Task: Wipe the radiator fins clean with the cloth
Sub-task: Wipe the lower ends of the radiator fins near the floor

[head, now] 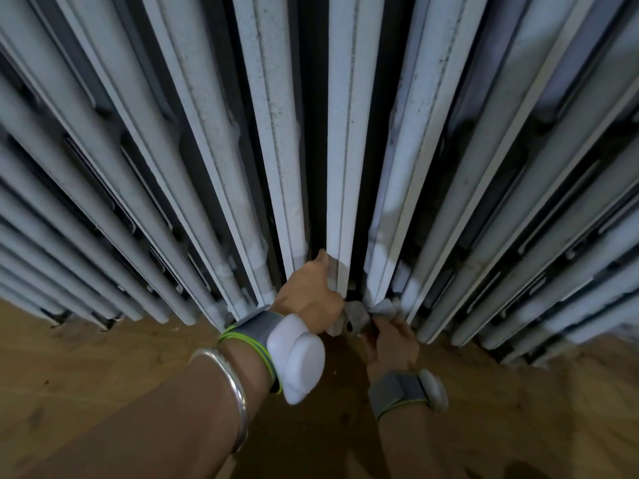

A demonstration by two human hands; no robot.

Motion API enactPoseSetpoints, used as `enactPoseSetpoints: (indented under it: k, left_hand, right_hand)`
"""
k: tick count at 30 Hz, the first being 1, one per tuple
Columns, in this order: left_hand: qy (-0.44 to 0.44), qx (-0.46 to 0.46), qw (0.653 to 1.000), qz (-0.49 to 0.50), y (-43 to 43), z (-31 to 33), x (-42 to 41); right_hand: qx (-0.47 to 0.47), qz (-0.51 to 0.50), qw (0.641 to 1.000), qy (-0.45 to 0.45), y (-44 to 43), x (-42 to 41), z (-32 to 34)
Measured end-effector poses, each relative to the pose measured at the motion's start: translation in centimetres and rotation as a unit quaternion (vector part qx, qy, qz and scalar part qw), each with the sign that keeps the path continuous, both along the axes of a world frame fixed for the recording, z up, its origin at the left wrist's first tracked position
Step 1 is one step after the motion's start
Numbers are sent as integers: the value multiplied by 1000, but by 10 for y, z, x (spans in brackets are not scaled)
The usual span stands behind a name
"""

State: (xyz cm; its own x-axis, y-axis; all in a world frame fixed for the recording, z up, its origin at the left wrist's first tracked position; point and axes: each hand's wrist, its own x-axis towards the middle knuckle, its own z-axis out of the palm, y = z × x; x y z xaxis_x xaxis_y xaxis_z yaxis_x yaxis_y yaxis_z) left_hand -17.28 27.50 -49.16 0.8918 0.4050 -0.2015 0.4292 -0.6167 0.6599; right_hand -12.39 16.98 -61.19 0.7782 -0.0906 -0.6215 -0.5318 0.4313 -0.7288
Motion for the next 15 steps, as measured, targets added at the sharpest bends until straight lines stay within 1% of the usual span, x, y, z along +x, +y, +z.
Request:
enactPoseSetpoints:
  k: [2, 4, 7, 9, 10, 11, 12, 13, 14, 15]
  left_hand:
    - [-1, -2, 1000, 1, 0, 2, -1]
    - [0, -4, 1000, 3, 0, 3, -1]
    - [1, -12, 1000, 10, -2, 7, -1]
    - [-3, -25, 1000, 19, -2, 8, 0]
    - [-6, -31, 999, 24, -2, 8, 0]
    - [-10, -36, 999, 29, -3, 9, -1]
    - [-14, -39, 999, 34, -3, 9, -1]
    - [-17, -41, 998, 37, -4, 10, -2]
    - [-19, -44, 998, 36, -6, 10, -2]
    - [-16, -54, 998, 33, -7, 11, -3]
  right_hand:
    - [34, -8, 998, -49, 0, -4, 15]
    - [37, -2, 994, -105, 0, -7, 27]
    - [-7, 1, 986, -166, -4, -10, 45]
    - [-72, -19, 969, -234, -5, -13, 57]
    - [-136, -37, 948, -284, -6, -15, 63]
    - [-199, -57, 916, -343, -5, -17, 71]
    - [-251, -74, 873, -411, -5, -17, 76]
    - [-296, -73, 828, -471, -5, -14, 77]
    - [-341, -51, 787, -511, -6, -12, 74]
    - [-376, -14, 755, -536, -7, -6, 68]
